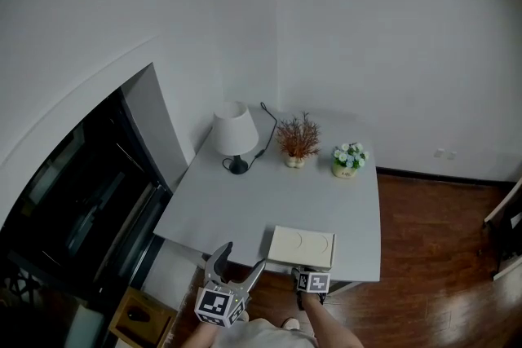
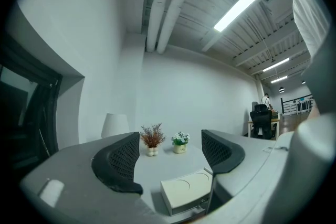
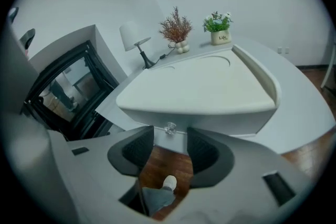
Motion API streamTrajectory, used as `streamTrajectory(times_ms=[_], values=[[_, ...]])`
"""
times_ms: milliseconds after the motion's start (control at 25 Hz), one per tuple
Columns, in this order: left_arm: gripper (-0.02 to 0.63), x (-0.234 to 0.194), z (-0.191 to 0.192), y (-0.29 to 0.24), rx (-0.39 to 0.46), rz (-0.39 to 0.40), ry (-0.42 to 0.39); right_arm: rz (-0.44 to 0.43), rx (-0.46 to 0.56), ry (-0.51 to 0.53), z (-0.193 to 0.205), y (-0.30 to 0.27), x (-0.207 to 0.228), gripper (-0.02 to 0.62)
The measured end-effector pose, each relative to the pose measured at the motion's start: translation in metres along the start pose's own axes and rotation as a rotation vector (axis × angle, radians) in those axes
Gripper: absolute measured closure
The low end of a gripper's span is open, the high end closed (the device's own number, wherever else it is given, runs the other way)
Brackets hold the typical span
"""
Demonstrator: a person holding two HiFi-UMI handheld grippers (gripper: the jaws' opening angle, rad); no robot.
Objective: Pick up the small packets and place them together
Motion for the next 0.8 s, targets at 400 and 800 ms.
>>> streamTrajectory(times_ms=[400, 800], values=[[0.252, 0.003, 0.01, 0.013, -0.034, -0.012, 0.025, -0.023, -0.001, -0.111, 0.015, -0.006, -0.004, 0.557], [0.252, 0.003, 0.017, 0.015, -0.055, -0.015, 0.037, 0.04, -0.04, -0.196, 0.015, -0.007, -0.003, 0.503]])
Point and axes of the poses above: the fingertips, and each gripper's own axes: y backward along the fingers, x to its right, z out of its underside, the point moved 7 cm from there along y, backward along the fingers, and after that the axes turned 15 degrees about x, right-handed, at the moved point
